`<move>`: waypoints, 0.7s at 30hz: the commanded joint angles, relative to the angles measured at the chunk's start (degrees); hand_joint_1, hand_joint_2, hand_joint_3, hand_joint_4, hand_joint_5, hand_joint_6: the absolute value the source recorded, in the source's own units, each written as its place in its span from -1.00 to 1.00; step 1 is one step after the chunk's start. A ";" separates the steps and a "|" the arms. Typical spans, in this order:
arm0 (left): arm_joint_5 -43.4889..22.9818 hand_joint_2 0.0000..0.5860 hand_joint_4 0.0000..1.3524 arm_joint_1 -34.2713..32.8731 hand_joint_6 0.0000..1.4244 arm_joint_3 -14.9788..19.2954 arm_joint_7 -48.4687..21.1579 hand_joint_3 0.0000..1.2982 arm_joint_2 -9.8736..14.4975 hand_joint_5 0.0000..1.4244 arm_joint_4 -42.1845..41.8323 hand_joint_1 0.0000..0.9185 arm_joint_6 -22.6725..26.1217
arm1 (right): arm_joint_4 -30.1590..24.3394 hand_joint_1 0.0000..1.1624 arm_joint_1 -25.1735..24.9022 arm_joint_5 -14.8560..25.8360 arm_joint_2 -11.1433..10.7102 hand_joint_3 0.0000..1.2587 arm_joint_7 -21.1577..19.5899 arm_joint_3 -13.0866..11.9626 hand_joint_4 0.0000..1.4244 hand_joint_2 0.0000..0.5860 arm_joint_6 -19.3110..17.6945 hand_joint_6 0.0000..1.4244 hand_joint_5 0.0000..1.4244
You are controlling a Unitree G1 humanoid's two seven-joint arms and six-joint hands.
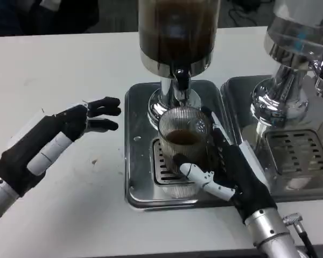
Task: Grasp the cup under the faucet to collect the drink, then remove the cup.
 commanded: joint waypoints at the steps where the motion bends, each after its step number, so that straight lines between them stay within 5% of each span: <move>1: 1.18 -0.69 -0.65 0.12 -0.62 -0.57 0.41 -0.59 0.66 -0.54 1.00 -1.00 -0.90 | 1.58 0.03 -1.68 -0.61 -0.17 -1.00 -0.13 0.14 -1.00 -0.31 -0.02 -1.00 -1.00; 21: 2.17 -0.68 -0.58 1.03 -0.60 -0.42 0.52 -0.49 1.52 -0.48 1.40 -1.00 -0.19 | 11.38 0.17 -8.49 -2.10 1.19 -1.00 -0.95 1.09 -1.00 -0.37 -1.71 -1.00 -1.00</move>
